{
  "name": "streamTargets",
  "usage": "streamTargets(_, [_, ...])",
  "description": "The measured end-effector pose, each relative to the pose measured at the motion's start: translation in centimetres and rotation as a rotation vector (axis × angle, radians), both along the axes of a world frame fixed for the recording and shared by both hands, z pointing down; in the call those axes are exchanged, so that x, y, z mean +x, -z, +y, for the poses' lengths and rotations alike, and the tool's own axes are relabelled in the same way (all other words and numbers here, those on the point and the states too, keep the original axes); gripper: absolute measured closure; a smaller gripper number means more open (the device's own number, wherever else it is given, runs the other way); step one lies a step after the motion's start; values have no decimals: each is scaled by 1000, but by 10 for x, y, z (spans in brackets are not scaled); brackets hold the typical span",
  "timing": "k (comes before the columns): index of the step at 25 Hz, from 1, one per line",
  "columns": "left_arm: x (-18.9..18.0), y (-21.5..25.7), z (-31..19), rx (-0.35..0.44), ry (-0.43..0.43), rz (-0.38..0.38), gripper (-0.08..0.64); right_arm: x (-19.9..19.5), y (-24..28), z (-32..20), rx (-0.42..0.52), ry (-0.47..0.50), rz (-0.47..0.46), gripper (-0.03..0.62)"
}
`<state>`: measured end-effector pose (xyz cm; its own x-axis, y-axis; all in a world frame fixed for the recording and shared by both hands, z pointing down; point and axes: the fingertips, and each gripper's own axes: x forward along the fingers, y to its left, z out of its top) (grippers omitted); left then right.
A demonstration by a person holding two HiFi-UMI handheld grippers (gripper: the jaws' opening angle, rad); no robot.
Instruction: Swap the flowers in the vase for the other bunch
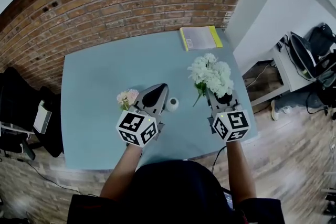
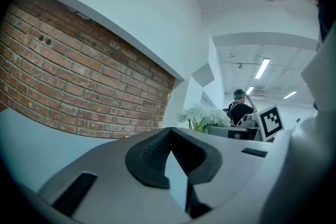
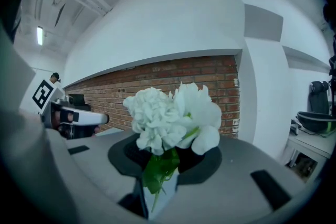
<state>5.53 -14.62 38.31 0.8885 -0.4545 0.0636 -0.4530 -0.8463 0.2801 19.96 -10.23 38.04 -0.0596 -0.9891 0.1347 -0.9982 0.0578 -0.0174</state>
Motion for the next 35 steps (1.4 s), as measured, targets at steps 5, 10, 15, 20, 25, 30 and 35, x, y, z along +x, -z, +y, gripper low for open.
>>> streamTargets(5, [11,-3,5,-10,-21,-4,552,11,-8,10,-25,-21,0,472])
streamTargets(10, [23,-8,10,-20,-41,-13,552,24,-19,19,-59,-42,-1,472])
streamTargets(15, [32,-11,13,-32,-56,-14,552,34,-34,25,-98,-57,1,472])
streamTargets(20, [40,-15,12,-41,-65,-16,552,42,-51,26,-138,-69,-7,472])
streamTargets(25, [44,-18,10,-49,-67,-21,552,46,-67,26,-180,-72,-22,472])
streamTargets(30, [48,-23,7,-59,-65,-31,552,46,-86,26,-223,-62,-32,472])
streamTargets(35, [50,-27,6,-66,-62,-40,552,48,-104,25,-264,-62,-35,472])
